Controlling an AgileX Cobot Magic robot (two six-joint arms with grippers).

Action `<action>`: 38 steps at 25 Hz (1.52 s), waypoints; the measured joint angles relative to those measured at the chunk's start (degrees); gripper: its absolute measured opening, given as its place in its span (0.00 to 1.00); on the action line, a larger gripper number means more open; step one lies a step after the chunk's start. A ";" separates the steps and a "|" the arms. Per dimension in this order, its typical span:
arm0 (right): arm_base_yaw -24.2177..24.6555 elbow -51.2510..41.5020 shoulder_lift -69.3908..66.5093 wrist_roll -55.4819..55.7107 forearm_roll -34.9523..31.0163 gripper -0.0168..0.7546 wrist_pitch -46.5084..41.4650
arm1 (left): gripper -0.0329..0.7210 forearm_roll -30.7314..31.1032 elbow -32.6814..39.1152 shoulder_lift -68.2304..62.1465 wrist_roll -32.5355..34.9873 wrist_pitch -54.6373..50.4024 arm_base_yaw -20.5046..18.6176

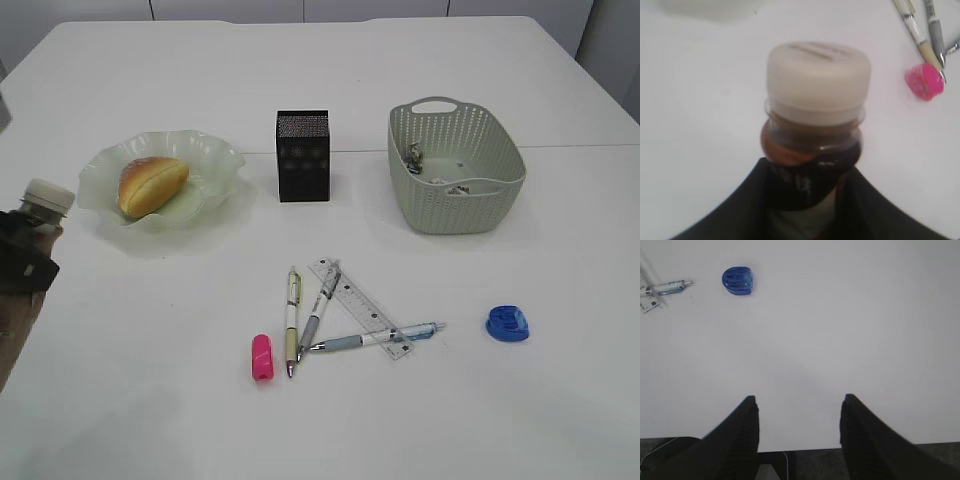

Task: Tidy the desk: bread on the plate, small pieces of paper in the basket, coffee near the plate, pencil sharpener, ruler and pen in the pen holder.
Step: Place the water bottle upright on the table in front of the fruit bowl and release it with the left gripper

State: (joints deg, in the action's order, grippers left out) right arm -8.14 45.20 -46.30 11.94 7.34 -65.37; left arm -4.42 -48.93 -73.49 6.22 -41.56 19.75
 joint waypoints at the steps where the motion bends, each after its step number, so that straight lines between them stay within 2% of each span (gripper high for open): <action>1: 0.00 0.00 0.00 0.00 0.00 0.56 -0.17 | 0.38 -0.37 2.70 2.82 0.00 4.27 -0.45; 5: 0.00 0.00 0.00 0.00 0.00 0.56 -0.25 | 0.38 -3.47 10.92 12.10 0.00 20.38 -0.57; 9: 0.00 0.00 0.00 0.02 -0.22 0.56 -0.69 | 0.38 -3.90 17.45 18.81 0.00 41.56 -0.57; 12: 0.00 0.00 0.00 0.02 -0.22 0.54 -1.11 | 0.38 -4.12 21.13 20.06 0.00 54.62 -0.57; 16: 0.00 0.00 0.00 0.02 -0.22 0.47 -1.62 | 0.38 -4.38 25.04 16.28 0.00 67.78 -0.57; 21: 0.00 0.00 0.00 0.02 -0.22 0.41 -1.90 | 0.38 -4.51 25.92 4.97 0.00 79.29 -0.57; 29: 0.00 0.00 0.00 0.02 0.04 0.40 -3.90 | 0.38 -4.63 25.92 -17.20 0.00 101.03 -0.57; 35: 0.00 0.00 0.00 0.58 3.05 0.39 -4.55 | 0.38 -4.16 25.33 -27.03 0.00 103.46 -0.57; 38: 0.00 0.00 0.00 1.98 5.67 0.45 -4.42 | 0.38 -3.28 24.94 -28.01 0.00 103.61 -0.57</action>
State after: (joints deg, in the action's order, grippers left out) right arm -8.14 45.20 -46.30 13.92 13.01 -69.79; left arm -7.70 -23.99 -101.49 6.22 62.06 19.18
